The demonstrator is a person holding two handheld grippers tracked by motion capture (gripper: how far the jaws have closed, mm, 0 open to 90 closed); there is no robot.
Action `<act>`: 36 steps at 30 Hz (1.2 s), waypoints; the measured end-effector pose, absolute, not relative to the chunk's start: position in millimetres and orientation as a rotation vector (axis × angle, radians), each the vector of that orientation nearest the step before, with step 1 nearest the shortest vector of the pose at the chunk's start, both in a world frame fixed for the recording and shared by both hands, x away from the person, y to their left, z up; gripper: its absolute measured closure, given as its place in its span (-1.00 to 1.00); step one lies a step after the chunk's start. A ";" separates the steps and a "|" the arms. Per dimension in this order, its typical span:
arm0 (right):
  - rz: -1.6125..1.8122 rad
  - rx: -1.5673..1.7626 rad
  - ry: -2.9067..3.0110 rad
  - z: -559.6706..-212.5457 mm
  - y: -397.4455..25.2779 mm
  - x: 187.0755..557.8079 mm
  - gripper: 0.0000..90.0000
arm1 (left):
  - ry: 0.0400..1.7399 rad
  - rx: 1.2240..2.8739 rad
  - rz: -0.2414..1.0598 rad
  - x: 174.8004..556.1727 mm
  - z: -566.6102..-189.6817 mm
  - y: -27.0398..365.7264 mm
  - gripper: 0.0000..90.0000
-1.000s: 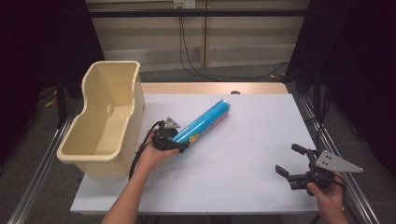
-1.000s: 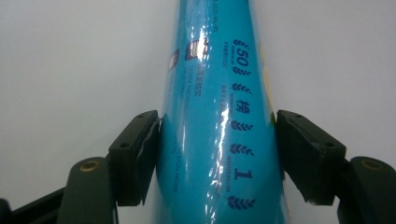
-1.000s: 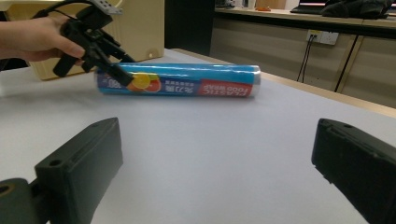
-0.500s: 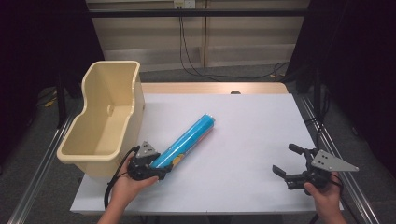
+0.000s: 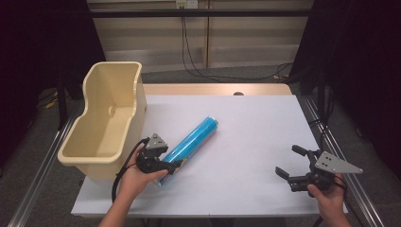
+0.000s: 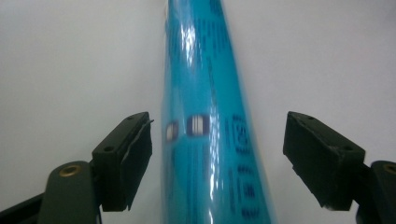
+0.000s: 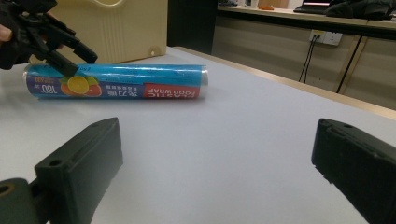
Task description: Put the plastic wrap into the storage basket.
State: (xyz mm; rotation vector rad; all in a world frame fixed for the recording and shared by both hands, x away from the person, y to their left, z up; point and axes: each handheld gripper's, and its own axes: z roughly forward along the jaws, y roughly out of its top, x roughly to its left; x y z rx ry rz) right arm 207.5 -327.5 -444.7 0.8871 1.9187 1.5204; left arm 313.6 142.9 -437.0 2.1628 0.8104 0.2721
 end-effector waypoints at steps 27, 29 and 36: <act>1.529 0.879 1.931 -444.1 -328.8 207.0 -0.96 | 0.941 2.418 0.107 378.9 -444.6 76.5 -0.52; 1.528 0.879 1.930 -444.0 -328.8 207.0 -0.96 | 0.948 2.439 0.103 379.9 -446.0 75.2 -0.50; 1.528 0.881 1.931 -444.1 -328.8 207.1 -0.96 | 0.955 2.489 0.117 380.4 -446.8 71.6 -0.34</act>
